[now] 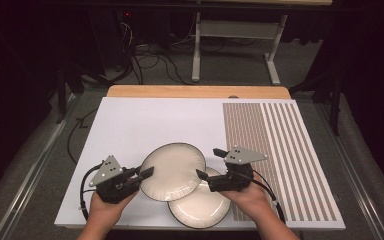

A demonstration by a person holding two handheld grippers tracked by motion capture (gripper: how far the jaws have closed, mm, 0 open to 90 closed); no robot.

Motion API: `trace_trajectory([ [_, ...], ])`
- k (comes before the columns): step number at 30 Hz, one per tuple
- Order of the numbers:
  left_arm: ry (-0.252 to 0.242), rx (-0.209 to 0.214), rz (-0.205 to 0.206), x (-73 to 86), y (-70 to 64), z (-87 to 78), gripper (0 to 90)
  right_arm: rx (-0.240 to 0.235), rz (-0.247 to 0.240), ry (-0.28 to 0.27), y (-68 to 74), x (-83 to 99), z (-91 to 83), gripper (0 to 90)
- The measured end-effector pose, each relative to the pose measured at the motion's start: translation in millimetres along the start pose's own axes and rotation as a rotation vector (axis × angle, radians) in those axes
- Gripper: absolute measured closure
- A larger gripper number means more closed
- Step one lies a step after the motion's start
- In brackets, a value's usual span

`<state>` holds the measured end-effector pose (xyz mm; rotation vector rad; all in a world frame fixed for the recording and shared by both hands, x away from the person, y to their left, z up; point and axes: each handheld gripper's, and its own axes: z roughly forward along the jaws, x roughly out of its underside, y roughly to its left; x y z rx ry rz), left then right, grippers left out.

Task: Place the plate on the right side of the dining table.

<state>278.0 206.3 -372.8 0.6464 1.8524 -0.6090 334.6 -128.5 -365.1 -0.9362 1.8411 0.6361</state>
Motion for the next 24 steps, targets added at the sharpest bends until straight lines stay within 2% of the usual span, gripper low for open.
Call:
trace_trajectory([
  [5, -0.001, 0.006, -0.01, 0.4, 1.0, -0.1, 78.3, -0.026, 0.017, 0.022, 2.3, 0.5, 8.0, 17.0],
  [8, -0.002, 0.005, -0.006, 0.3, 0.3, -0.4, 78.3, -0.035, 0.041, 0.038, 2.2, 2.8, 10.8, 21.2],
  [18, -0.007, 0.004, 0.009, 0.3, -0.9, -0.7, 78.3, -0.042, 0.072, 0.08, 5.0, 14.7, 19.7, 47.0],
  [24, -0.008, 0.009, 0.016, 0.2, -1.3, -0.9, 78.4, -0.057, 0.111, 0.105, 3.7, 17.4, 22.7, 60.7],
])
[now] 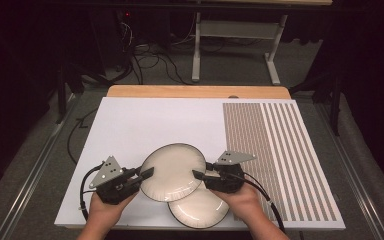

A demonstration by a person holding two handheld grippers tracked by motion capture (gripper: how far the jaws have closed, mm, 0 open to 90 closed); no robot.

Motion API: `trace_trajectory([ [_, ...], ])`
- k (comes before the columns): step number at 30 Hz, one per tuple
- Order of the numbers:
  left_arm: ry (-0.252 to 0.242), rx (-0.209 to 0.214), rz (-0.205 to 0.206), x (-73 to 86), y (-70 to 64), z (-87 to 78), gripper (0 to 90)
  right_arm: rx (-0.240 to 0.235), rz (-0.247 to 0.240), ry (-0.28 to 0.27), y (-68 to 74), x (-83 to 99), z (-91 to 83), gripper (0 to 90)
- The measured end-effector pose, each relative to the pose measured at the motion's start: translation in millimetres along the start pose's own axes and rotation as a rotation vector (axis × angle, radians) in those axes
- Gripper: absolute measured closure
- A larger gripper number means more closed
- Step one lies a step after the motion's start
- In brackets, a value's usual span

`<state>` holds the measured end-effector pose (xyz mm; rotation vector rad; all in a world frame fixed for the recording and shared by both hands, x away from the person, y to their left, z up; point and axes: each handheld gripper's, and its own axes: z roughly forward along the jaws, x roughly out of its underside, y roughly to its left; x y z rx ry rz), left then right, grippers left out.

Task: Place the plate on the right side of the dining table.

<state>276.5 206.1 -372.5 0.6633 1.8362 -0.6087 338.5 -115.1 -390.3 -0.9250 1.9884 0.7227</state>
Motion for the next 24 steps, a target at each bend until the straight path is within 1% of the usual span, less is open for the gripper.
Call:
trace_trajectory([
  [2, -0.001, -0.003, 0.0, 0.2, -0.2, -0.1, 78.4, -0.007, 0.008, 0.003, -0.2, 0.2, 0.5, 63.1],
  [8, -0.005, -0.001, 0.001, 0.0, -1.3, -0.1, 78.5, -0.013, 0.006, 0.004, -0.3, 1.1, 0.2, 72.1],
  [10, -0.005, 0.0, -0.002, 0.1, -0.9, 0.1, 78.5, -0.018, 0.022, 0.009, -1.1, 1.2, 0.6, 73.4],
  [15, -0.007, 0.001, -0.008, 0.2, -0.6, 0.3, 78.6, -0.023, 0.018, 0.017, -2.0, 2.1, 1.5, 75.9],
  [18, -0.009, 0.004, -0.014, 0.4, -0.4, 0.4, 78.7, -0.032, 0.036, 0.022, -3.4, 1.8, 1.2, 77.2],
  [21, -0.013, 0.007, -0.029, 0.5, -0.4, 0.5, 79.1, -0.043, 0.07, 0.031, -4.2, 1.4, 0.0, 78.7],
  [24, -0.019, 0.01, -0.03, 0.8, -1.2, 0.1, 79.3, -0.05, 0.078, 0.027, -4.8, 1.7, -0.9, 79.8],
])
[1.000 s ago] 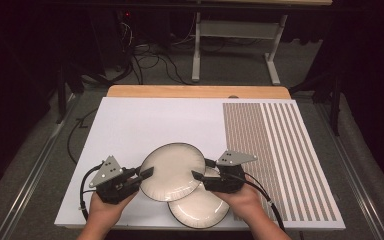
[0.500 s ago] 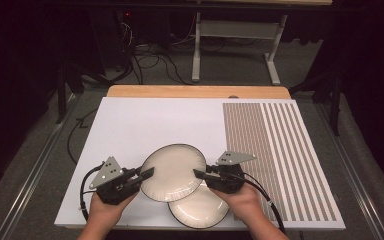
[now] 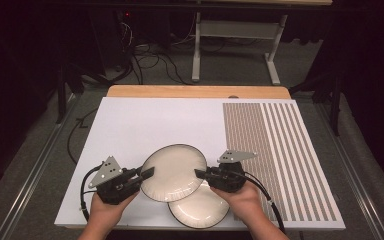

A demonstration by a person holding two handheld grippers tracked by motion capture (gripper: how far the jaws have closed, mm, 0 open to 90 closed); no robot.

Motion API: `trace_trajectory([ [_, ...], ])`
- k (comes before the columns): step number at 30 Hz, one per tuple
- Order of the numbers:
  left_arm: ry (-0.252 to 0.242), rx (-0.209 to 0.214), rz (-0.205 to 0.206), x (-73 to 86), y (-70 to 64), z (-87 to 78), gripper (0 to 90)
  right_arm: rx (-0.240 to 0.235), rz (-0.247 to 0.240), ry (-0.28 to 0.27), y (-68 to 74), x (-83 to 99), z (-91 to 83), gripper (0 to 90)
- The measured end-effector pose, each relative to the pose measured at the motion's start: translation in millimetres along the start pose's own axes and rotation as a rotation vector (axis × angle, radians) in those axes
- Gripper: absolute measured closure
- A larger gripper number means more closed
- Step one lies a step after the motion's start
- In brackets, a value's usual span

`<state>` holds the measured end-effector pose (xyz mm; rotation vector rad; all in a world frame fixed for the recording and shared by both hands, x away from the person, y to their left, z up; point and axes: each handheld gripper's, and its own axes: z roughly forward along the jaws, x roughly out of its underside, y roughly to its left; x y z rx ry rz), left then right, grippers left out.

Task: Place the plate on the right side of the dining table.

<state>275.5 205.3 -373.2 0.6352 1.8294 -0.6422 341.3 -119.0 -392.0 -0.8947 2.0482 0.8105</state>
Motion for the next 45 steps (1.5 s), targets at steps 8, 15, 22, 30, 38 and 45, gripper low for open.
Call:
trace_trajectory([
  [8, -0.002, 0.021, -0.046, -0.1, 2.0, -1.0, 80.2, -0.048, 0.058, -0.028, -3.5, 1.9, -4.6, 84.2],
  [15, -0.012, 0.02, -0.017, -3.4, -0.7, -3.1, 80.3, -0.023, 0.004, -0.061, 4.6, -1.7, -16.3, 86.0],
  [22, -0.038, 0.024, 0.009, -7.5, -2.4, -3.5, 80.2, -0.008, -0.009, -0.093, 7.2, -3.6, -23.3, 86.2],
  [30, -0.031, 0.039, -0.013, -12.3, -5.1, -0.8, 80.3, 0.009, -0.023, -0.116, 8.1, -6.3, -32.2, 86.3],
  [38, -0.01, 0.053, -0.026, -22.7, -8.4, 10.6, 80.5, 0.038, -0.037, -0.139, 3.8, -12.3, -44.7, 86.3],
  [45, 0.02, 0.079, -0.022, -40.0, -18.9, 39.3, 80.5, 0.083, -0.042, -0.154, -11.2, -16.9, -69.9, 86.2],
])
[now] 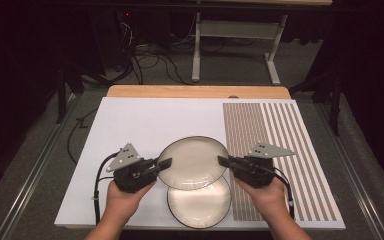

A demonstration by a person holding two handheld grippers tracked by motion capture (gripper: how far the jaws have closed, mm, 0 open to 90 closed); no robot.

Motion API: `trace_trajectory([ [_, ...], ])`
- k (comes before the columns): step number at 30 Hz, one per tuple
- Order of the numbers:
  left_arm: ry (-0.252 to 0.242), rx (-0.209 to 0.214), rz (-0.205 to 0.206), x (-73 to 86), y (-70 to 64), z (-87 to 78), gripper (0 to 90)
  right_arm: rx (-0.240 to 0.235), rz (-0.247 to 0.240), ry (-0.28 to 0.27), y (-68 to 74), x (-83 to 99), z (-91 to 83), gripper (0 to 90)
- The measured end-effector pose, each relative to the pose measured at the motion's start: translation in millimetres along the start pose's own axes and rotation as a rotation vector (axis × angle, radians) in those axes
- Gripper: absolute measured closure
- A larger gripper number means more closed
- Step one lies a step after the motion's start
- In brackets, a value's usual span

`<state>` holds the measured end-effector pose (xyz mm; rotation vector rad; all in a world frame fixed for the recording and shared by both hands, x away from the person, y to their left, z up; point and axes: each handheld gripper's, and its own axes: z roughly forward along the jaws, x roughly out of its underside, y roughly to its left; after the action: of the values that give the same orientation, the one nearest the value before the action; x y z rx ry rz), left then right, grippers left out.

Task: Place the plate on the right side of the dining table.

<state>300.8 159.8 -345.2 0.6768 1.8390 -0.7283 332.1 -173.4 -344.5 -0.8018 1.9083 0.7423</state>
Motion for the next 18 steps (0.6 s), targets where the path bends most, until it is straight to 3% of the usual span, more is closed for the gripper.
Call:
trace_trajectory([
  [6, 0.016, 0.03, -0.012, -12.6, -9.3, 31.2, 80.4, 0.052, 0.021, -0.017, -21.4, 0.3, -26.2, 86.0],
  [18, 0.064, 0.068, 0.007, -32.9, -30.3, 89.6, 80.0, 0.146, 0.058, -0.053, -54.8, 11.3, -66.8, 85.5],
])
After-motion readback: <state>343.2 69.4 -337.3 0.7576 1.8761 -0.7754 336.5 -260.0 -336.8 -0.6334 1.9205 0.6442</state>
